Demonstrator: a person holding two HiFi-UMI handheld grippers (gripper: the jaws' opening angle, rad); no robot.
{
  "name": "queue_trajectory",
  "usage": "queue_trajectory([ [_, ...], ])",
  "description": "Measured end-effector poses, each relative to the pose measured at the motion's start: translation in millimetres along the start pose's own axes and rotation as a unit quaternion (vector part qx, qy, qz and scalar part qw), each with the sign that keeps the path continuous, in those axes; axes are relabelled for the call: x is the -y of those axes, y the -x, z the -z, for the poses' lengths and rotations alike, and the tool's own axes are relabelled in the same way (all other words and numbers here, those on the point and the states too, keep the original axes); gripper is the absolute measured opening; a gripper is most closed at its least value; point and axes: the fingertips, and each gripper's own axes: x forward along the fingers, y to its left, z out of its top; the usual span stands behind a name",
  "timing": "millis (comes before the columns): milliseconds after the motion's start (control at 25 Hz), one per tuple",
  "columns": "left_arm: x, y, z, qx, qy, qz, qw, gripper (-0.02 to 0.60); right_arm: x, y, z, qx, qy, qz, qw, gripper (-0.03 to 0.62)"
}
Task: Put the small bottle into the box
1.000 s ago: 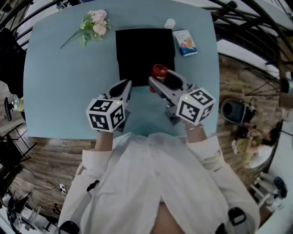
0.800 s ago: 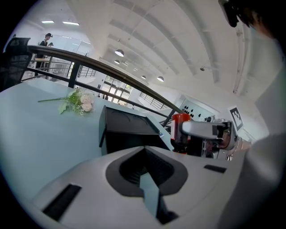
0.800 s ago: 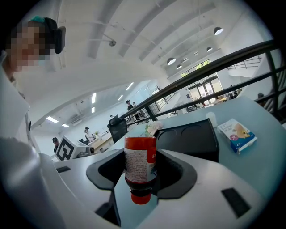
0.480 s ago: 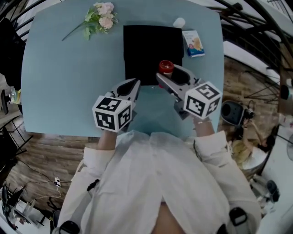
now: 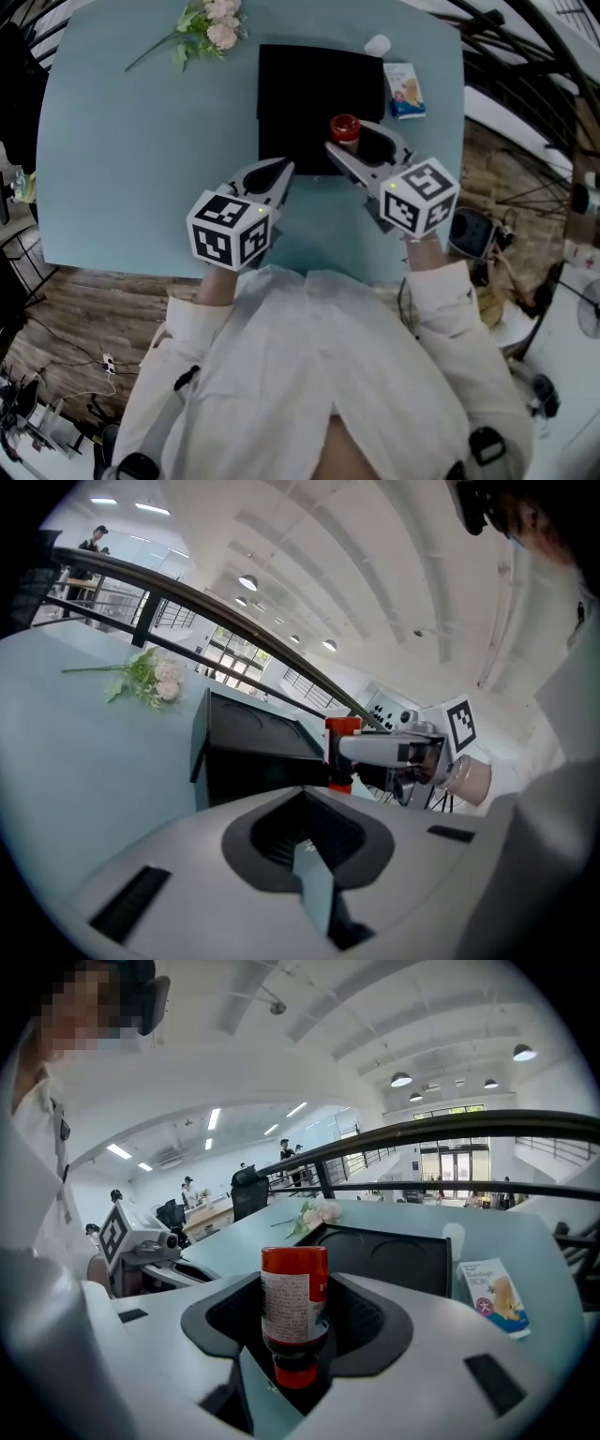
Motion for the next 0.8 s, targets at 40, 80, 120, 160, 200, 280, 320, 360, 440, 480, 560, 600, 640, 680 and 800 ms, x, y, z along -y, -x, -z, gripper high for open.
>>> queue_trajectory([
  [40, 1, -2, -1, 0.004, 0.003, 0.004, 1.0000, 0.003, 2, -2, 1, -0.004, 0.005, 0.000, 1.000, 0.207],
  [80, 1, -4, -3, 0.009, 0.005, 0.007, 0.9999, 0.003, 3, -4, 2, -0.010, 0.010, 0.000, 1.000, 0.207],
  [120, 2, -5, -4, 0.013, 0.007, 0.011, 0.9998, 0.003, 4, -7, 5, -0.016, 0.015, -0.001, 1.000, 0.207],
  [160, 3, -6, -4, 0.014, 0.008, 0.015, 0.9998, 0.003, 4, -9, 7, -0.023, 0.019, -0.004, 1.000, 0.207],
  [200, 5, -7, -3, 0.013, 0.008, 0.018, 0.9997, 0.003, 3, -11, 10, -0.030, 0.021, -0.008, 0.999, 0.207],
  [280, 7, -10, -2, 0.009, 0.005, 0.019, 0.9998, 0.003, 3, -16, 16, -0.043, 0.026, -0.014, 0.999, 0.207],
  [320, 7, -11, -2, 0.007, 0.002, 0.017, 0.9998, 0.003, 4, -19, 19, -0.051, 0.030, -0.015, 0.998, 0.207],
  [360, 7, -12, -1, 0.005, -0.001, 0.016, 0.9999, 0.003, 5, -21, 22, -0.059, 0.037, -0.015, 0.997, 0.207],
  [440, 6, -13, 0, 0.001, -0.003, 0.012, 0.9999, 0.003, 6, -27, 28, -0.076, 0.055, -0.016, 0.995, 0.207],
  [480, 6, -13, 1, 0.000, -0.003, 0.010, 0.9999, 0.003, 6, -29, 30, -0.084, 0.064, -0.018, 0.994, 0.207],
  [560, 4, -12, 3, -0.001, -0.002, 0.006, 1.0000, 0.003, 7, -34, 34, -0.099, 0.085, -0.019, 0.991, 0.207],
  [600, 3, -12, 4, -0.001, -0.001, 0.004, 1.0000, 0.003, 8, -36, 37, -0.108, 0.096, -0.020, 0.989, 0.207],
  [640, 1, -12, 5, -0.002, 0.000, 0.003, 1.0000, 0.003, 8, -39, 40, -0.118, 0.105, -0.022, 0.987, 0.207],
  [680, 0, -12, 6, -0.002, 0.001, 0.003, 1.0000, 0.003, 9, -42, 43, -0.129, 0.114, -0.024, 0.985, 0.207],
  [800, -1, -11, 8, -0.003, 0.007, 0.006, 1.0000, 0.003, 9, -48, 55, -0.164, 0.134, -0.035, 0.977, 0.207],
])
